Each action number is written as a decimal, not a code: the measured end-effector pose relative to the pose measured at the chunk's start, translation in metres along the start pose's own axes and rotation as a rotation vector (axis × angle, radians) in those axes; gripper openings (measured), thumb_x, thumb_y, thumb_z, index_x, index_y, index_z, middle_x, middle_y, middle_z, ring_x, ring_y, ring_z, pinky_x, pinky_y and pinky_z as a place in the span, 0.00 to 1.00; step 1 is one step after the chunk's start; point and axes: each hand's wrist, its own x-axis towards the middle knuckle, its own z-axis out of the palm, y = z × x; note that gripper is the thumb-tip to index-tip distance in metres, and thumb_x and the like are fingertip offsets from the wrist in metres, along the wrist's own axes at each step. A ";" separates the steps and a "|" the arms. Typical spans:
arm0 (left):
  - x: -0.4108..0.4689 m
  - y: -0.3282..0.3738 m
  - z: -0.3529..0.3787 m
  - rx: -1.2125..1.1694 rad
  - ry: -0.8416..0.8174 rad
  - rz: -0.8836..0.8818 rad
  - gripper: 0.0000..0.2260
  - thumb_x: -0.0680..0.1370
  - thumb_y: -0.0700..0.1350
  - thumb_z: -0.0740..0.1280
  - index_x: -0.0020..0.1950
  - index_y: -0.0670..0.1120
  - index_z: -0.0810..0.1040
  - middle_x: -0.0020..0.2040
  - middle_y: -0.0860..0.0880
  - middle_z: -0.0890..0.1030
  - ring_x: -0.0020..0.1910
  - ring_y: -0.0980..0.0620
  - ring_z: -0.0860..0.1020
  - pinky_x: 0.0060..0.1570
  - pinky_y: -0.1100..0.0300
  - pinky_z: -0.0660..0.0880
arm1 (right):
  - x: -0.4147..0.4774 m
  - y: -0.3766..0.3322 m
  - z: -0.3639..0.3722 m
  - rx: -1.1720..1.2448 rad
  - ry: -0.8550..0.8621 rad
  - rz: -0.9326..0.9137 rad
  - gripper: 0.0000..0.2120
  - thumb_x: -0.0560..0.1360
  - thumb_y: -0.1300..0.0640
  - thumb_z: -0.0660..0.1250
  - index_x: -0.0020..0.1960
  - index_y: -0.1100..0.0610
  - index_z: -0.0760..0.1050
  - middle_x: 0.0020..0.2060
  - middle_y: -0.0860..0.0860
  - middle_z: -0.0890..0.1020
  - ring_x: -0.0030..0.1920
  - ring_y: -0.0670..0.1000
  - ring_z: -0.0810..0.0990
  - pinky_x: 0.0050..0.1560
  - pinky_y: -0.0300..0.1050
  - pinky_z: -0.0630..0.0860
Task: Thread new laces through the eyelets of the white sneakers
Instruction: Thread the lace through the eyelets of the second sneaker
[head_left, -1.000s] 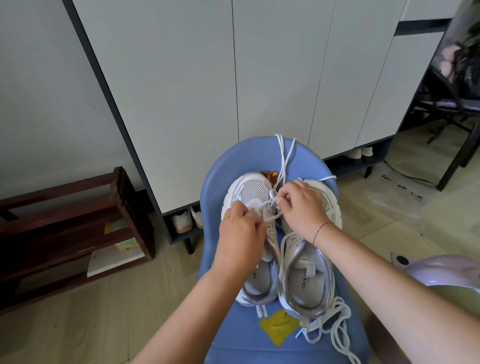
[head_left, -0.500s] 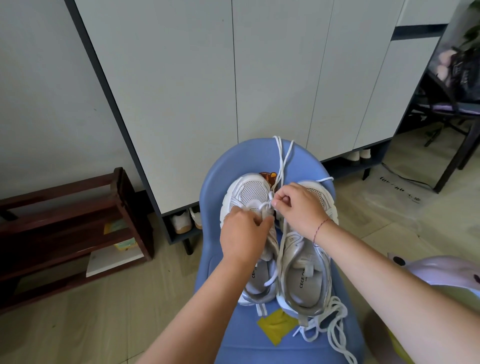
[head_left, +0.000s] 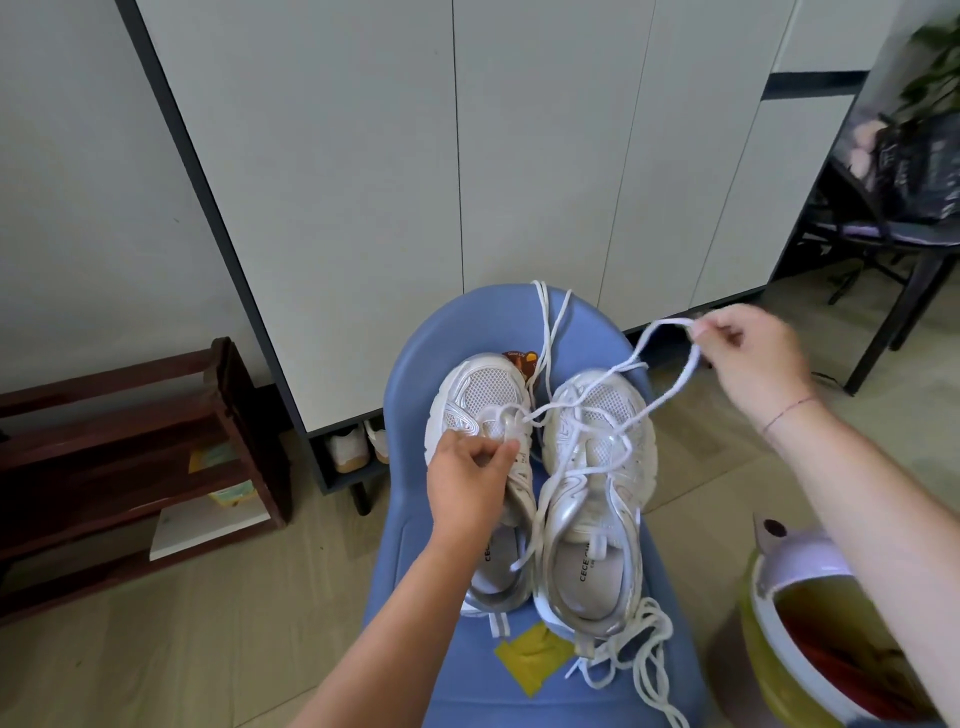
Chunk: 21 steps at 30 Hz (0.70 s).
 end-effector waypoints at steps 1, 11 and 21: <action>0.000 0.000 -0.001 -0.004 -0.005 0.005 0.11 0.74 0.50 0.71 0.34 0.49 0.76 0.43 0.50 0.76 0.38 0.60 0.74 0.36 0.75 0.66 | -0.009 -0.006 0.008 -0.027 -0.103 -0.043 0.02 0.74 0.61 0.67 0.44 0.57 0.79 0.39 0.54 0.79 0.41 0.52 0.75 0.45 0.44 0.71; 0.002 -0.002 -0.003 -0.074 -0.016 0.023 0.09 0.74 0.51 0.72 0.36 0.50 0.79 0.43 0.51 0.75 0.39 0.60 0.75 0.36 0.75 0.67 | -0.057 -0.039 0.100 -0.410 -0.376 -0.495 0.12 0.74 0.49 0.68 0.55 0.52 0.78 0.50 0.48 0.74 0.55 0.50 0.71 0.56 0.43 0.62; 0.002 -0.005 0.001 -0.101 0.022 0.034 0.09 0.73 0.51 0.73 0.37 0.48 0.79 0.42 0.53 0.75 0.38 0.61 0.74 0.36 0.76 0.66 | -0.056 -0.034 0.106 -0.506 -0.407 -0.493 0.09 0.74 0.46 0.67 0.44 0.52 0.80 0.43 0.45 0.72 0.52 0.50 0.71 0.57 0.47 0.64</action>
